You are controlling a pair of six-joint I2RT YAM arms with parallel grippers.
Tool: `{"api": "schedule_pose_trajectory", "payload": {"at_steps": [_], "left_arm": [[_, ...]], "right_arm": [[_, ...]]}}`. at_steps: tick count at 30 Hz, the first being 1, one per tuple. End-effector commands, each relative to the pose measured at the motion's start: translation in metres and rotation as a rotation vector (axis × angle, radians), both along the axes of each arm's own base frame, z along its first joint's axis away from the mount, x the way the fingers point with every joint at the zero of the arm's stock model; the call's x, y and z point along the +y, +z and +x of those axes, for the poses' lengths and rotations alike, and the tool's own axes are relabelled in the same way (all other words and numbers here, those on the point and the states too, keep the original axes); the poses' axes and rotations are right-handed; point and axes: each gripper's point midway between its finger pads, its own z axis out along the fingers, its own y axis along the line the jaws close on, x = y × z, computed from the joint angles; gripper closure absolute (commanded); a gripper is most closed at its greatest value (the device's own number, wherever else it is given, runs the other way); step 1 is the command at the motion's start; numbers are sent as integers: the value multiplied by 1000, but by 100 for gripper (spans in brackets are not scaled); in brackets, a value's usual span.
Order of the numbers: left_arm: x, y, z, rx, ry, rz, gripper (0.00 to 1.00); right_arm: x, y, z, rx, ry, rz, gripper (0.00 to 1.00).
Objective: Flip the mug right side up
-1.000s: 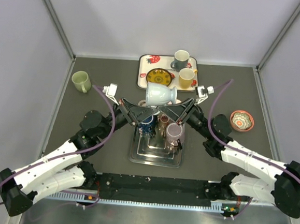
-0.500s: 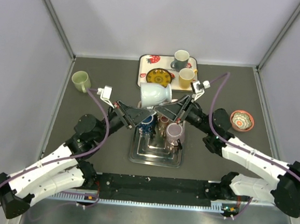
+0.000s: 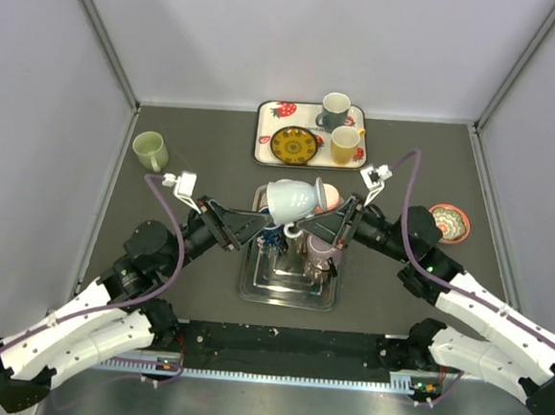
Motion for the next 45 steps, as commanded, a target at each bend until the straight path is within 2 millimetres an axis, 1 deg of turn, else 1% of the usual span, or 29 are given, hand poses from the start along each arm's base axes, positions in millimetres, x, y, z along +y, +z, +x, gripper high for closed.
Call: {"api": "schedule_pose_trajectory", "payload": {"at_steps": [1, 2, 3, 4, 5, 6, 7, 8, 9, 10, 12, 14, 16, 17, 19, 20, 23, 24, 26, 27, 28, 29, 32, 37, 45], "left_arm": [[33, 4, 12, -26, 170, 61, 37], [43, -2, 11, -18, 203, 89, 38], [57, -5, 19, -3, 289, 98, 38], [66, -7, 21, 5, 329, 106, 38], [80, -9, 23, 12, 383, 113, 38], [97, -17, 29, 41, 472, 148, 38], [108, -21, 30, 56, 520, 162, 38], [118, -23, 30, 64, 560, 170, 38], [127, -27, 30, 78, 593, 199, 38], [137, -26, 32, 80, 642, 208, 38], [146, -23, 31, 71, 670, 225, 38], [150, -23, 30, 70, 681, 242, 38], [151, -23, 29, 71, 681, 246, 38], [151, -24, 28, 70, 677, 245, 38], [151, -28, 28, 74, 675, 255, 38], [151, -29, 27, 74, 674, 252, 38], [152, -35, 27, 78, 679, 271, 38], [153, -36, 27, 78, 680, 271, 38], [153, -38, 28, 76, 680, 280, 38], [153, -39, 28, 76, 683, 284, 38], [154, -39, 28, 76, 686, 289, 38], [154, -40, 29, 74, 687, 296, 38], [153, -43, 29, 74, 686, 304, 38], [153, -48, 30, 78, 690, 324, 38], [153, -58, 33, 86, 701, 353, 38]], "right_arm": [[-16, -20, -6, -129, -73, -253, 100], [-18, -24, -8, -135, -83, -300, 100], [-21, -30, -5, -140, -114, -345, 100], [-22, -39, -6, -155, -116, -395, 100], [-22, -49, -13, -148, -98, -443, 100], [-23, -58, -11, -143, -115, -483, 100], [-23, -65, -11, -149, -116, -513, 100], [-21, -74, -17, -145, -98, -549, 100], [-21, -80, -15, -145, -111, -574, 100], [-17, -92, -14, -141, -102, -617, 100], [-11, -107, -20, -136, -73, -664, 100], [-5, -125, -16, -133, -82, -727, 100], [0, -134, -16, -135, -81, -754, 100], [4, -144, -16, -126, -73, -775, 100], [7, -151, -14, -120, -78, -781, 100], [8, -163, -13, -108, -77, -815, 100], [8, -178, -10, -98, -90, -861, 100], [7, -188, -6, -93, -108, -894, 100], [7, -194, -4, -97, -118, -925, 100], [5, -203, -1, -93, -132, -964, 100], [6, -204, 2, -94, -142, -977, 100], [3, -211, 2, -87, -144, -1013, 100], [3, -223, 4, -83, -150, -1068, 100], [0, -236, 7, -81, -165, -1122, 100], [-3, -248, 13, -71, -198, -1171, 100]]}}
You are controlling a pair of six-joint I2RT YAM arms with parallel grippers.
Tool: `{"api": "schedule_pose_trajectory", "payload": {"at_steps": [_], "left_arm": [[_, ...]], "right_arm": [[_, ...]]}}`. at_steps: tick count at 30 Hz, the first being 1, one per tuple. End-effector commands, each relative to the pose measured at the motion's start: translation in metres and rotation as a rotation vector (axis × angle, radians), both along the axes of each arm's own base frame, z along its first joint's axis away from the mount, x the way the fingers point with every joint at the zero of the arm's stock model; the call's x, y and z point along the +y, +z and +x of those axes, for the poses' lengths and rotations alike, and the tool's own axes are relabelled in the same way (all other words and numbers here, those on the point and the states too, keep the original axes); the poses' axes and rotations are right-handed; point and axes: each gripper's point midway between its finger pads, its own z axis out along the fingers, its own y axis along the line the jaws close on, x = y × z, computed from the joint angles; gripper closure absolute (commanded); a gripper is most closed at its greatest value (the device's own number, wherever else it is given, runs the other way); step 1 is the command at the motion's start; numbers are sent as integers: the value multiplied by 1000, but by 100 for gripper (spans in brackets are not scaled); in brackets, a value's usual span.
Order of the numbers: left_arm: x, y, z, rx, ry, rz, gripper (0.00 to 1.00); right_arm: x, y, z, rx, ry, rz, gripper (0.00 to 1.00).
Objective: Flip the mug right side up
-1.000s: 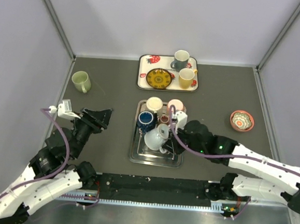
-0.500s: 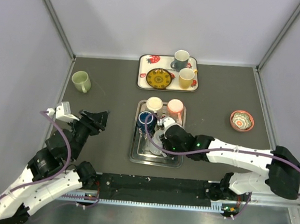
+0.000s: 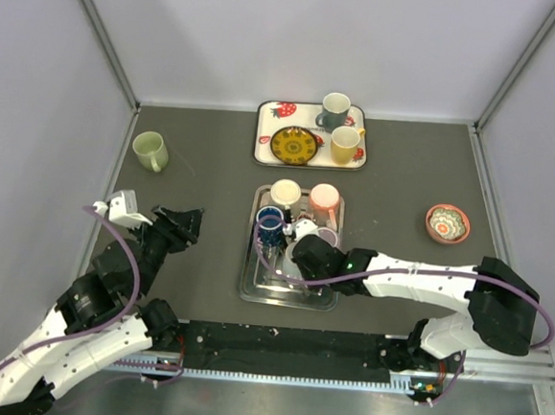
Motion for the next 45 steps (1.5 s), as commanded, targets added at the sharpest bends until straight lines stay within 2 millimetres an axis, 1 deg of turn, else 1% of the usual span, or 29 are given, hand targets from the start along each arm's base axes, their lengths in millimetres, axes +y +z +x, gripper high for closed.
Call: {"api": "schedule_pose_trajectory", "payload": {"at_steps": [1, 3, 4, 7, 9, 10, 12, 13, 15, 16, 18, 19, 20, 22, 23, 24, 25, 26, 27, 28, 29, 30, 31, 33, 34, 36, 37, 40, 45], "left_arm": [[2, -5, 2, -1, 16, 35, 38], [3, -7, 3, 3, 23, 49, 38], [3, -8, 4, 6, 25, 56, 38], [2, -14, 7, 18, 32, 79, 37], [1, -19, 10, 26, 43, 98, 37], [-1, -23, 13, 36, 47, 121, 37], [-4, -26, 18, 37, 57, 142, 36], [-6, -29, 24, 45, 70, 186, 35], [-5, -28, 32, 40, 102, 235, 32], [-6, -25, 41, 47, 128, 287, 30], [3, -22, 60, 70, 174, 339, 26], [2, -21, 75, 104, 173, 360, 25], [13, -27, 92, 153, 147, 330, 25], [25, -42, 123, 240, 144, 323, 25], [41, -49, 135, 280, 154, 302, 26], [50, -72, 150, 364, 167, 318, 26], [57, -69, 162, 376, 181, 322, 26], [72, -74, 172, 403, 206, 312, 26], [79, -97, 185, 474, 212, 315, 28], [86, -96, 196, 483, 228, 300, 28], [103, -103, 203, 511, 263, 274, 28], [103, -125, 212, 575, 240, 248, 29], [110, -116, 223, 565, 258, 237, 29], [125, -129, 234, 618, 305, 267, 28], [130, -123, 242, 600, 324, 279, 27], [140, -132, 253, 617, 351, 306, 25], [146, -125, 260, 600, 364, 312, 24], [164, -130, 269, 614, 387, 395, 18], [186, -146, 271, 648, 385, 423, 17]], "right_arm": [[22, 26, 16, -82, -23, 63, 100], [21, 28, 16, -80, -33, 68, 88], [20, 29, 13, -77, -29, 66, 77], [21, 43, 8, -90, -20, 98, 62], [21, 54, 0, -84, -2, 123, 57], [24, 74, -3, -95, 6, 174, 53], [27, 94, -15, -86, 41, 218, 48], [30, 121, -19, -104, 52, 288, 46], [28, 150, -25, -118, 72, 362, 46], [23, 176, -26, -151, 69, 431, 45], [10, 196, -21, -212, 47, 456, 44], [5, 205, -19, -238, 37, 470, 44], [-6, 216, -14, -282, 5, 485, 44], [-16, 219, -10, -321, -14, 477, 43], [-21, 221, -7, -336, -29, 480, 43], [-23, 219, -6, -339, -35, 475, 42], [-23, 218, -5, -343, -38, 473, 42], [-23, 217, -4, -349, -35, 466, 42], [-24, 214, -3, -353, -34, 457, 42], [-25, 214, 1, -358, -45, 456, 42], [-24, 214, 2, -360, -37, 455, 42], [-25, 214, 4, -365, -39, 456, 42], [-29, 215, 12, -372, -62, 457, 42], [-31, 218, 15, -364, -59, 484, 42], [-38, 218, 23, -371, -85, 486, 42], [-38, 222, 26, -371, -74, 513, 42], [-38, 221, 27, -364, -67, 518, 42], [-48, 222, 35, -381, -94, 518, 42], [-52, 218, 37, -390, -119, 534, 41]]}}
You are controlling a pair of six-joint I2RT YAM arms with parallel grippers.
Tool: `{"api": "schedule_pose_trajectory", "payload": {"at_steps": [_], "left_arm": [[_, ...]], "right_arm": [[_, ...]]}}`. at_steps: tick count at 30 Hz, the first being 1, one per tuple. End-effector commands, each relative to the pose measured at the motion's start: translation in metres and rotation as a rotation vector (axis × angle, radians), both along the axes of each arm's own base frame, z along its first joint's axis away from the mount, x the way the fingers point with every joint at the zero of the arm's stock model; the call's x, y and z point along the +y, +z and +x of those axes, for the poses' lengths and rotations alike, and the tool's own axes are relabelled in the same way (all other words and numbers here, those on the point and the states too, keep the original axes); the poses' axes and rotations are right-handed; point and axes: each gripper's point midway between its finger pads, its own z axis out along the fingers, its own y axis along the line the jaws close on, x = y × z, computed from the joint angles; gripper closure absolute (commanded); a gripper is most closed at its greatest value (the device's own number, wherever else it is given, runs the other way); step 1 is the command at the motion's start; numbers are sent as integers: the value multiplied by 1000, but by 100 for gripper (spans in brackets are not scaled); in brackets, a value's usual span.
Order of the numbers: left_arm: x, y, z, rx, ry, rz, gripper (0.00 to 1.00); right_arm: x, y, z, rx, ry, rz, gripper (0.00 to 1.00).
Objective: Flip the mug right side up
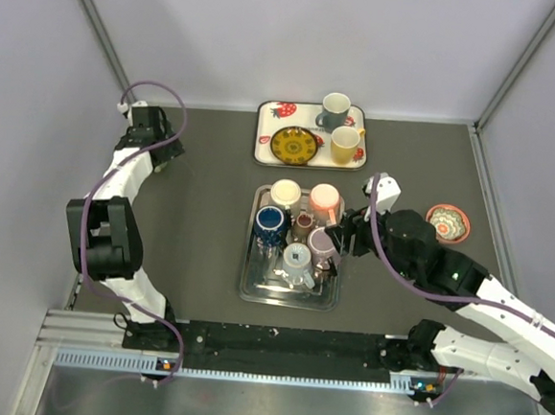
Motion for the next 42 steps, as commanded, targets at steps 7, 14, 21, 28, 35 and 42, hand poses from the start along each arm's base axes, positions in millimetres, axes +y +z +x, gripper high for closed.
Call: {"api": "schedule_pose_trajectory", "payload": {"at_steps": [7, 14, 21, 28, 35, 42], "left_arm": [[46, -8, 10, -9, -28, 87, 21], [47, -27, 30, 20, -77, 60, 32], [51, -34, 40, 33, -72, 64, 38], [55, -29, 50, 18, -74, 75, 43], [57, -40, 52, 43, -75, 76, 48], [57, -43, 52, 50, -79, 68, 66]], "right_arm": [[0, 6, 5, -23, -8, 74, 41], [-1, 5, 8, -15, -32, 80, 41], [0, 0, 10, -4, -37, 82, 41], [3, -6, 14, 4, -39, 70, 41], [2, -7, 16, 3, -40, 65, 41], [3, -8, 16, 5, -39, 66, 41]]}}
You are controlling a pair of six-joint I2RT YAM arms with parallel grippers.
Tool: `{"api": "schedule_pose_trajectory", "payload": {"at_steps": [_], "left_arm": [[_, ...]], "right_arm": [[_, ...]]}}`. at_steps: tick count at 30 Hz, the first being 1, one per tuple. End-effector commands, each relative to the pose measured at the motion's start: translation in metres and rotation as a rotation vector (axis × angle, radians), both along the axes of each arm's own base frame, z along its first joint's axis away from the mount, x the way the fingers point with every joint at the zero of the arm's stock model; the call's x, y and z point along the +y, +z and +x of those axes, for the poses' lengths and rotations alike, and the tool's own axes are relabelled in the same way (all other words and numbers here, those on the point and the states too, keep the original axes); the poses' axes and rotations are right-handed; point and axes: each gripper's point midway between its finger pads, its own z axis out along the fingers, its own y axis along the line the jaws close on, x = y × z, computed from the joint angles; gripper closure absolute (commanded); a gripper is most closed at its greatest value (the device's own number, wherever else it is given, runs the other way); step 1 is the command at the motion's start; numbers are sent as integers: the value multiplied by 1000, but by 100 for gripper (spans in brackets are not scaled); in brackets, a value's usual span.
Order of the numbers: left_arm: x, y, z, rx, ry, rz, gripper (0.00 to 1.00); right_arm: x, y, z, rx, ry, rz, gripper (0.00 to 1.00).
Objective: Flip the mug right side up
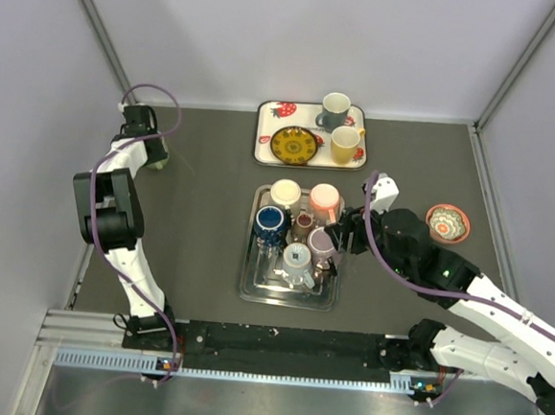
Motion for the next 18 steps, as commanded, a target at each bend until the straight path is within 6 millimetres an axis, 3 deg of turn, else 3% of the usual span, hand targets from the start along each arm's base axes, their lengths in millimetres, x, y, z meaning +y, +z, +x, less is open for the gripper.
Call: {"api": "schedule_pose_trajectory", "payload": {"at_steps": [1, 7, 12, 18], "left_arm": [[6, 15, 14, -54, -4, 14, 71], [6, 16, 11, -49, -2, 13, 99], [2, 25, 1, -74, 38, -26, 100], [-26, 80, -27, -227, 51, -134, 100]], "right_arm": [[4, 13, 4, -32, 1, 45, 41], [5, 11, 4, -26, 2, 49, 42], [5, 11, 2, -21, 8, 60, 42], [11, 12, -4, -7, 32, 116, 43]]}}
